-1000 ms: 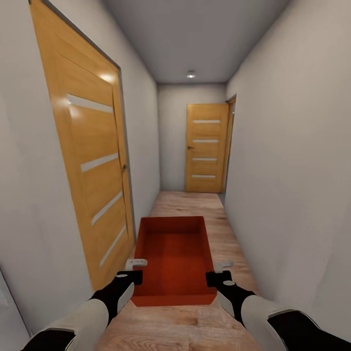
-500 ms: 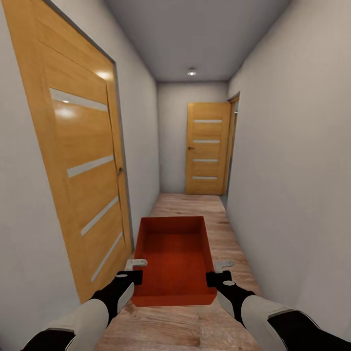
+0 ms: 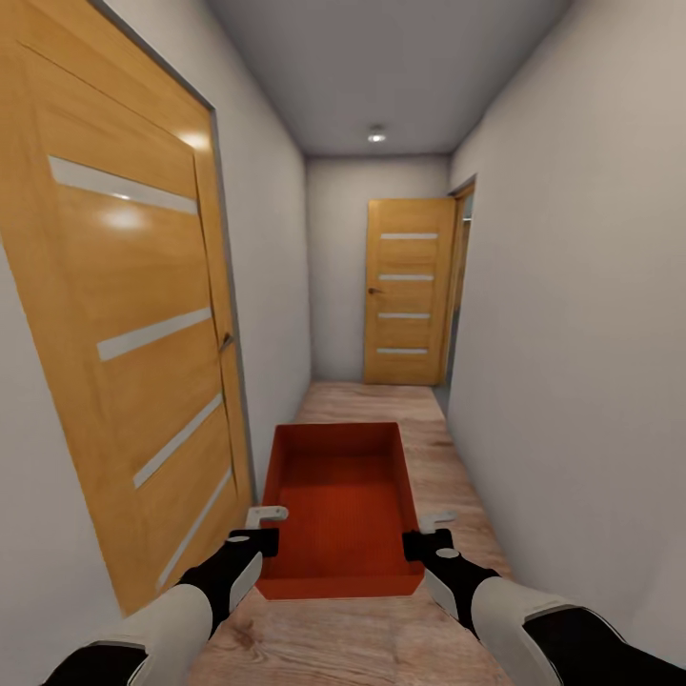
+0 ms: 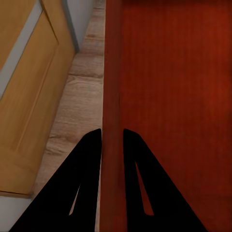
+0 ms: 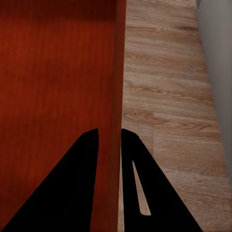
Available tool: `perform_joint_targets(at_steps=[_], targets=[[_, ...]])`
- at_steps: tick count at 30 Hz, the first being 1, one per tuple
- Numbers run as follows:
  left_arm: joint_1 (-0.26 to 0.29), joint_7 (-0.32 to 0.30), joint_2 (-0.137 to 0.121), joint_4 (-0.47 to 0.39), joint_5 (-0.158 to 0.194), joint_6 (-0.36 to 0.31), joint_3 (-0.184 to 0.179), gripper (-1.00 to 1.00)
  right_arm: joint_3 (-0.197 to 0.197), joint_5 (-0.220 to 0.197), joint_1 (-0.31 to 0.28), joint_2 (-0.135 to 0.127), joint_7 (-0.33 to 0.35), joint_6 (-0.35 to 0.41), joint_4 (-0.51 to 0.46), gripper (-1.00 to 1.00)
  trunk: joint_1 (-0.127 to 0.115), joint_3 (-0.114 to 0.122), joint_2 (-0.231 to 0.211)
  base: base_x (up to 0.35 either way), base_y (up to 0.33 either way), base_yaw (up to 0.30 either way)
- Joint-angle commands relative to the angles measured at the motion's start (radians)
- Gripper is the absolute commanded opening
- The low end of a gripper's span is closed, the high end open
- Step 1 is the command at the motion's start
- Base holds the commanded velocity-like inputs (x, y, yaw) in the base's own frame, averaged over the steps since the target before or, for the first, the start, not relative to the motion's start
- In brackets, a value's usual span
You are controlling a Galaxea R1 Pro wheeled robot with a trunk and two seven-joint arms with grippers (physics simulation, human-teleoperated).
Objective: Move the two storage containers from the living room to the garage. In the garage, place one container on the floor and stack the other container on top of it (either order is fine).
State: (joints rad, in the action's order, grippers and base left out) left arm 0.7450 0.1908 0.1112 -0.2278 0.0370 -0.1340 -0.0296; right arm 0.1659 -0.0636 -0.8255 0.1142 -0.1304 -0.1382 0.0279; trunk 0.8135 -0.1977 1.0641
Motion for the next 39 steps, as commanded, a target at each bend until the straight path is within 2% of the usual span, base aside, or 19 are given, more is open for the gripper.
perform_joint_targets(at_steps=[1, 15, 25, 39], targets=[[0.001, 0.010, 0.001, -0.002, 0.052, -0.007, 0.036, -1.00, -0.031, 0.004, -0.001, 0.005, -0.003, -0.004, 0.000, -1.00, 0.001, -0.001, 0.001, 0.333, 0.000, 0.000], [0.001, 0.010, 0.001, -0.003, 0.052, -0.007, 0.036, -1.00, -0.031, 0.003, -0.001, 0.005, -0.003, -0.005, 0.000, -1.00, 0.001, -0.001, 0.001, 0.333, 0.000, -0.003], [0.000, 0.010, 0.001, -0.004, 0.052, -0.007, 0.036, -1.00, -0.031, 0.002, -0.001, 0.005, -0.003, -0.005, 0.000, -1.00, 0.001, -0.001, 0.001, 0.333, 0.000, -0.164], [0.001, 0.010, -0.001, -0.002, 0.052, -0.007, 0.037, -1.00, -0.031, 0.003, -0.001, 0.005, -0.002, -0.003, 0.000, -1.00, 0.001, -0.001, 0.001, 0.333, 0.000, -0.013]])
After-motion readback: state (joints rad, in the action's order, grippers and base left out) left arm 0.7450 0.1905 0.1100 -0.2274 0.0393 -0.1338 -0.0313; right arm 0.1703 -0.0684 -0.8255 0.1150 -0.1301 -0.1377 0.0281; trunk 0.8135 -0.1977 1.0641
